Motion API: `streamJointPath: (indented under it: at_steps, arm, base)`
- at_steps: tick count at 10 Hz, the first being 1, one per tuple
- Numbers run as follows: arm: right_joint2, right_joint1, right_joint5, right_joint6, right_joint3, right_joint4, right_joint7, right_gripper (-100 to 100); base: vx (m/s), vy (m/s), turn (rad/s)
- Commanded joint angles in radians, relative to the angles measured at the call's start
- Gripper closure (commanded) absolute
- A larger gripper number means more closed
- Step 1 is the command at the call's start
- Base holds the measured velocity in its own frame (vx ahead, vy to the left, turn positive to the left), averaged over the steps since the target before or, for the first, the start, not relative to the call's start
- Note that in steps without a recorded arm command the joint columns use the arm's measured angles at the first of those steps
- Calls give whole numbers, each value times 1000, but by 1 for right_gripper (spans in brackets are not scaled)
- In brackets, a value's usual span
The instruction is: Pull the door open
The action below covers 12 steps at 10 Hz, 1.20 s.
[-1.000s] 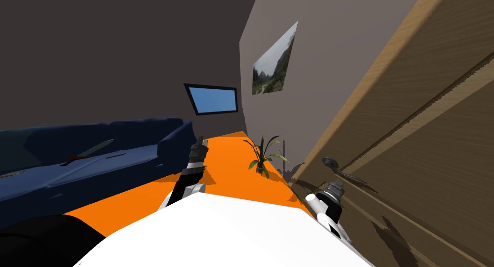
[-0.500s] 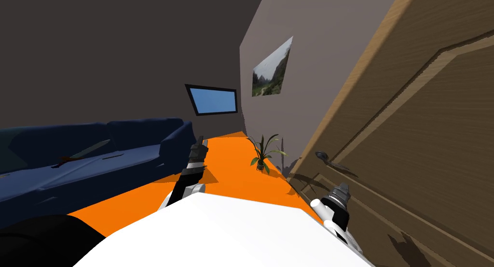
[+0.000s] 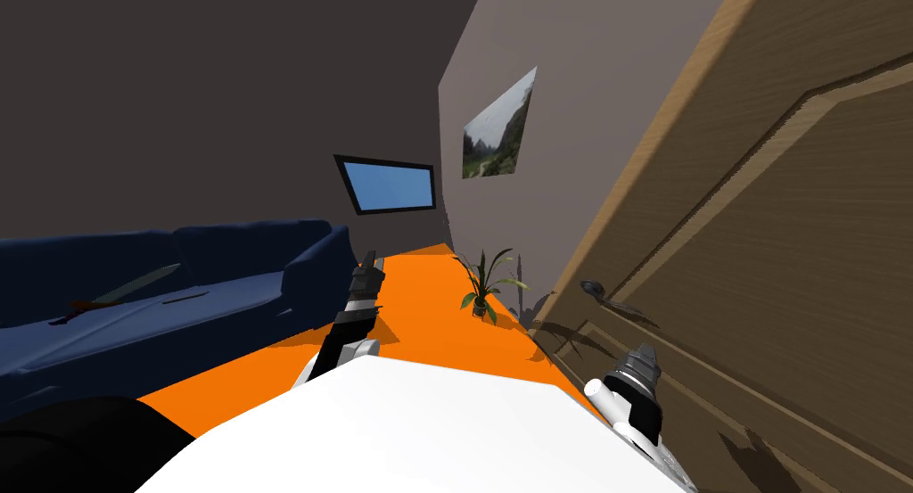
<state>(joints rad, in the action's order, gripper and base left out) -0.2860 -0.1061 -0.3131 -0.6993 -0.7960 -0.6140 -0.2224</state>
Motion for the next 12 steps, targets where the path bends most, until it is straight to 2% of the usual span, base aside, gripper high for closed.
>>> streamJointPath:
  at_steps: [1,5,12]
  arm:
    - [-15,4,4,-7,9,18,21,-100]
    - [-27,17,9,-9,20,25,45,-100]
    - [-34,24,11,-11,27,30,59,-100]
  base:
    - [213,-87,-10]
    - [219,-117,8]
    - [185,-103,17]
